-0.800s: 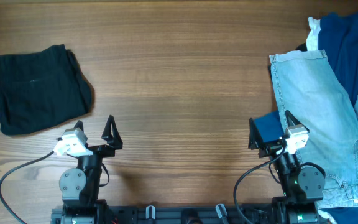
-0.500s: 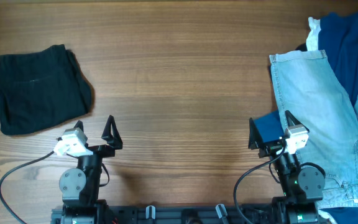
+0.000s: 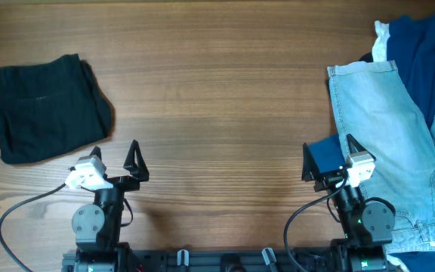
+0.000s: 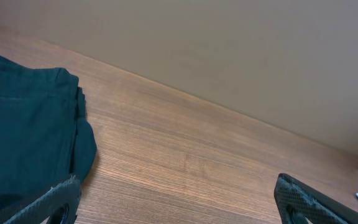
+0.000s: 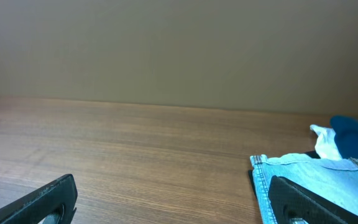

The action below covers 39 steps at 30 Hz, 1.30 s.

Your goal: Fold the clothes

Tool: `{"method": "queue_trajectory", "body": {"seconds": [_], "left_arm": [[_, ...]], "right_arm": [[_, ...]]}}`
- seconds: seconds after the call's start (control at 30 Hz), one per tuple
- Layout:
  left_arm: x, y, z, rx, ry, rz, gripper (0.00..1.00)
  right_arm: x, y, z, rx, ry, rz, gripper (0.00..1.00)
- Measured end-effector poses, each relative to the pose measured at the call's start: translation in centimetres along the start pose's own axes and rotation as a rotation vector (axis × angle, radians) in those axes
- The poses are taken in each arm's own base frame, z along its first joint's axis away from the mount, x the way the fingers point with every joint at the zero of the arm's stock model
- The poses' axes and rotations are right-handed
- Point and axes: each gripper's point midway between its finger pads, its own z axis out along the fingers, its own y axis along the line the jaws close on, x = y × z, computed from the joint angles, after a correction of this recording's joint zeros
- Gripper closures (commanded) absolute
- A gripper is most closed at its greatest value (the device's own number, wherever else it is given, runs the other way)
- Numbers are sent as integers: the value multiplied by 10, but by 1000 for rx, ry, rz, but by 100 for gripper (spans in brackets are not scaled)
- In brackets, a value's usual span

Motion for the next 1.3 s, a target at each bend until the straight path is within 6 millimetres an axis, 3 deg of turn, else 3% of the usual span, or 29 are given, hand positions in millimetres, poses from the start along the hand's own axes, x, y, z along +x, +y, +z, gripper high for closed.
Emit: {"method": "queue_trajectory", "body": {"seconds": [0.8,0.97,1.13,1.3], "left_arm": [[0,0,0,0,0,0,0],[0,-1,0,7,3,0,0],[5,-5,-1,26,35,-1,0],[-1,-10,-8,3,132,-3,0]], "right_arm": [[0,0,0,0,0,0,0],[2,1,0,-4,7,111,0],[27,-3,0,27,153,168,0],[10,-14,1,109,288,186,0]]}}
